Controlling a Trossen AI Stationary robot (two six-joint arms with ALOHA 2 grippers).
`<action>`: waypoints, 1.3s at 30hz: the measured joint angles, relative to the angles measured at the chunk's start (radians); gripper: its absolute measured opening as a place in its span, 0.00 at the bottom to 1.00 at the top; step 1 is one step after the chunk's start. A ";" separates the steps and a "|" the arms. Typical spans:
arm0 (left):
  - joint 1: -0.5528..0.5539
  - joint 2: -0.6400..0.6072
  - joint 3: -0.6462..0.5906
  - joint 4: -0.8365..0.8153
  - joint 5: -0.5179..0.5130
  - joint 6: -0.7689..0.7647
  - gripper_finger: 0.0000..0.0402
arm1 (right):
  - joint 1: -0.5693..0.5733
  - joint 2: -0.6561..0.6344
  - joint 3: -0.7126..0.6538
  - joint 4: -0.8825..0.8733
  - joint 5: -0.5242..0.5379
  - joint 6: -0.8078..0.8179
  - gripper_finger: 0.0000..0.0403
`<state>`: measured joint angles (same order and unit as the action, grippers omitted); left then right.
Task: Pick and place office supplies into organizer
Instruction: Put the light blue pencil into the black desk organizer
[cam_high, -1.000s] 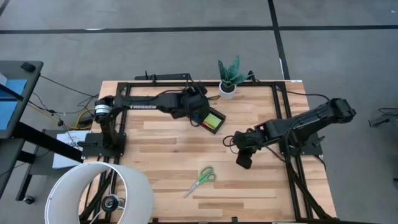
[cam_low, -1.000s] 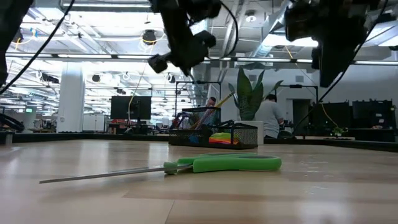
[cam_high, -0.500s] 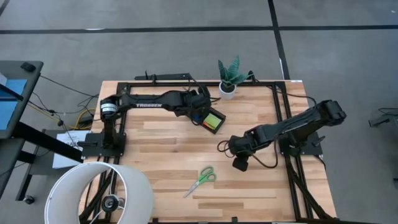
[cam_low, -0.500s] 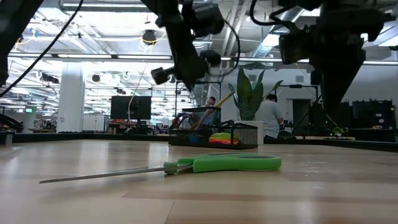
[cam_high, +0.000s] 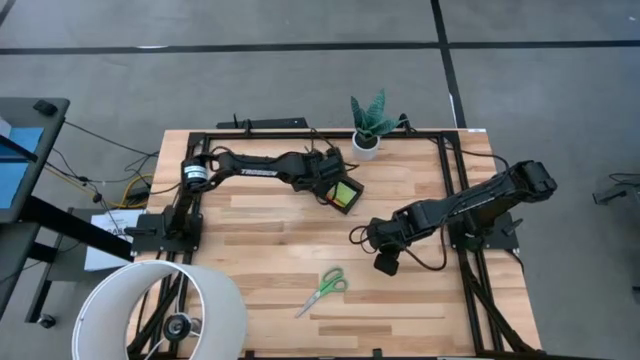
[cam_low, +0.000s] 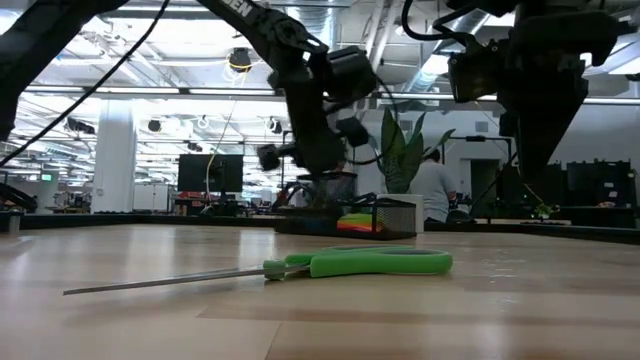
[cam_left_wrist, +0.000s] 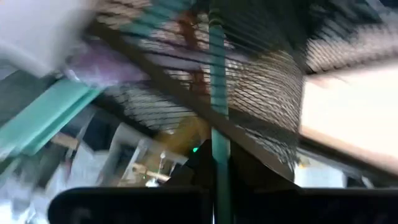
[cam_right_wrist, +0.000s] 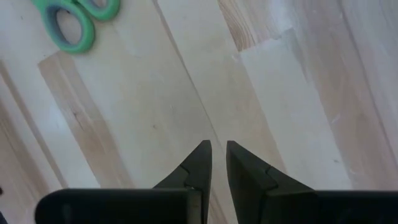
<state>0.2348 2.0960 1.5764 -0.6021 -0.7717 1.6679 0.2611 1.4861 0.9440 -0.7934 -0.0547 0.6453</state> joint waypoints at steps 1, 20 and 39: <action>0.000 0.004 0.000 0.046 0.001 -0.025 0.01 | 0.000 0.000 0.000 -0.001 0.000 0.000 0.11; 0.007 0.006 0.001 0.131 0.033 -0.141 0.25 | 0.000 0.000 0.000 -0.014 -0.072 0.001 0.11; -0.077 -0.086 -0.004 0.032 -0.039 -0.109 0.43 | -0.006 0.000 0.000 -0.013 -0.156 0.000 0.11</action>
<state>0.1579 2.0096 1.5726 -0.5700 -0.8106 1.5589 0.2553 1.4864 0.9440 -0.8064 -0.2104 0.6453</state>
